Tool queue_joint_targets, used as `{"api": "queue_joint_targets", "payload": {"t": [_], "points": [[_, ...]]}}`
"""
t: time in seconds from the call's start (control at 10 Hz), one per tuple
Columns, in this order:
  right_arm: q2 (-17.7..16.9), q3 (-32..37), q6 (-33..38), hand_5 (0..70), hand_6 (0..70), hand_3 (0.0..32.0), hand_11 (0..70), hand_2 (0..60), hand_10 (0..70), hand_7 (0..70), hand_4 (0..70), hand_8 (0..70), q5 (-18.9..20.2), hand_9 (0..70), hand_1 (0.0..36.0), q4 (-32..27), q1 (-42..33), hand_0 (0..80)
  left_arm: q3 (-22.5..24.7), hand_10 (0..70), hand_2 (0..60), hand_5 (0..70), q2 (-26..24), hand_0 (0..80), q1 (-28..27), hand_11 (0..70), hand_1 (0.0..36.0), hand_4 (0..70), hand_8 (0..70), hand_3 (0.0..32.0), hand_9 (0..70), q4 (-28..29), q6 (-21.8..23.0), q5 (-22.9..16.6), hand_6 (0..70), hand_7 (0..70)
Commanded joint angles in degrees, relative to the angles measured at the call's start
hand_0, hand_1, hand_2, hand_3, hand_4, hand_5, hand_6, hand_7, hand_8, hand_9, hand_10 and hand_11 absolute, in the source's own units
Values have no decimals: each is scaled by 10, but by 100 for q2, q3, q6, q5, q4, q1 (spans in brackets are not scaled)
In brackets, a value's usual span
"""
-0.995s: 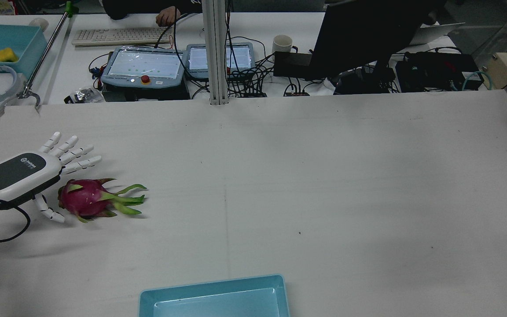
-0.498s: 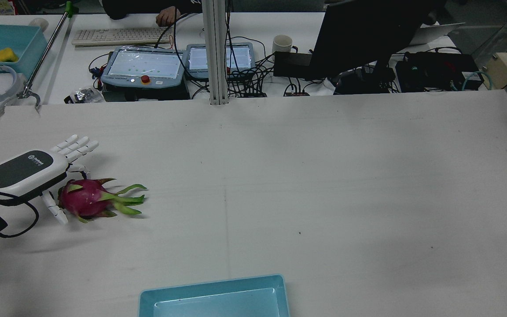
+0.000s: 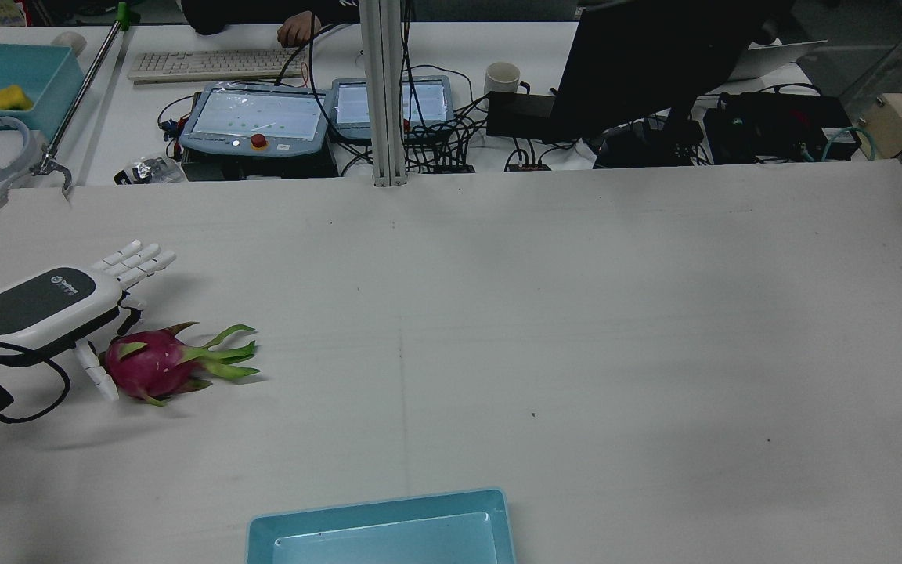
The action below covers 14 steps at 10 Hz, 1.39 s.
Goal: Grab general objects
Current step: 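Push the left hand against the dragon fruit, rolling it upright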
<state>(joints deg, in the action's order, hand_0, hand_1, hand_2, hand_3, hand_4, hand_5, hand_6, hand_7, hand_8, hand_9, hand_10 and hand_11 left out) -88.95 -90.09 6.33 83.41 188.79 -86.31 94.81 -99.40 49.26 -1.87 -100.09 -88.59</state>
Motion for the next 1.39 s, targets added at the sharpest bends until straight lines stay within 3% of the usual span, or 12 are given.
{"api": "queue_joint_targets", "payload": {"t": [0.0,0.2,0.8,0.9,1.0,1.1,1.19,1.29], "points": [[0,0,0,0,0,0,0,0,0,0,0,0,-9,0,0,0,0,0,28,0,600,507,8,438,4,0,310,414,0,0,3,116,15,0,0,87],[0,0,0,0,0,0,0,0,0,0,0,0,-9,0,0,0,0,0,55,0,600,531,8,430,-4,0,360,441,0,0,6,134,68,-9,0,101],[0,-9,0,0,0,0,0,0,0,0,0,0,0,0,0,0,0,0,353,0,600,501,8,409,-4,0,358,461,0,0,6,-173,208,-70,0,100],[0,0,0,0,0,0,0,0,0,0,0,0,-9,0,0,0,0,0,345,0,600,483,8,444,-4,0,294,429,0,0,5,-165,217,-70,0,95],[0,0,0,0,0,0,0,0,0,0,0,0,-9,0,0,0,0,0,336,0,260,372,0,470,-4,0,161,246,0,0,4,-226,218,-70,0,94],[0,0,-8,0,0,0,0,0,0,0,0,0,0,0,0,0,0,0,397,0,0,122,-35,464,-4,0,87,0,0,0,0,-400,226,-70,0,58],[0,0,-9,0,0,0,0,0,0,0,0,0,0,0,0,0,0,0,406,0,0,23,-244,460,-4,0,65,0,0,64,0,-759,226,-79,0,33],[0,0,-9,0,0,0,0,0,0,0,0,0,-9,0,0,0,0,0,406,0,0,0,-429,455,-4,0,45,0,0,114,0,-1058,226,-79,0,29]]}}
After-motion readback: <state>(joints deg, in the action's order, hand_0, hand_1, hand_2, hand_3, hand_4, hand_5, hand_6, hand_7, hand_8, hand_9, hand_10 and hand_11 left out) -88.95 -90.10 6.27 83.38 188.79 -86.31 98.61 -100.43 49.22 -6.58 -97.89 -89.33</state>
